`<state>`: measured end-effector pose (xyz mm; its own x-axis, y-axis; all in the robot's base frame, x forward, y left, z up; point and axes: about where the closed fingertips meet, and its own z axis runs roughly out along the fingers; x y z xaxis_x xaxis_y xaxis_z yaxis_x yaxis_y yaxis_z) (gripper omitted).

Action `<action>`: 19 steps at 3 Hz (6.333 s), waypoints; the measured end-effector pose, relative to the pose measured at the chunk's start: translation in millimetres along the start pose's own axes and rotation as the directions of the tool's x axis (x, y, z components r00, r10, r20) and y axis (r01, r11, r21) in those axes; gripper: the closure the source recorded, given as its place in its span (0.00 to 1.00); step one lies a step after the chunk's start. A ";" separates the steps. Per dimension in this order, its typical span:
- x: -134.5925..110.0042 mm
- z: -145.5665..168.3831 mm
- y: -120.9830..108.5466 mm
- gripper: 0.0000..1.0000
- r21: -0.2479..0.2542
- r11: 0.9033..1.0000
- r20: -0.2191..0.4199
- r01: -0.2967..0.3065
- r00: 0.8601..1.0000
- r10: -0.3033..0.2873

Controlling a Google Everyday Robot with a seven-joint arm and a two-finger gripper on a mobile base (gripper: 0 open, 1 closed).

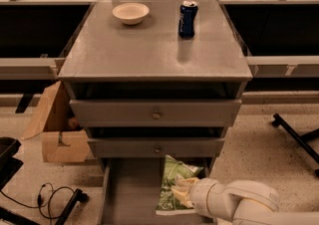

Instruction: Pick green jalapeno chip bag from bottom drawer and place on counter

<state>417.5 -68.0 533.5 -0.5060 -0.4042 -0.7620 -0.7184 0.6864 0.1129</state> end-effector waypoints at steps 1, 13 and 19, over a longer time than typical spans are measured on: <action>-90.6 -29.4 -9.7 1.00 0.003 0.989 0.119 0.149 0.982 -0.148; -520.0 -148.0 -115.1 1.00 0.326 0.656 0.255 0.681 0.604 -0.755; -526.4 -27.2 -75.5 0.00 0.210 0.684 0.454 0.698 0.550 -0.701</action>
Offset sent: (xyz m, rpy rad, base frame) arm 0.1776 -0.0798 0.2778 0.1597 -0.0761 -0.0438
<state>725.1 76.6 943.5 0.4418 -0.4292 -0.7878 -0.7445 0.3145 -0.5889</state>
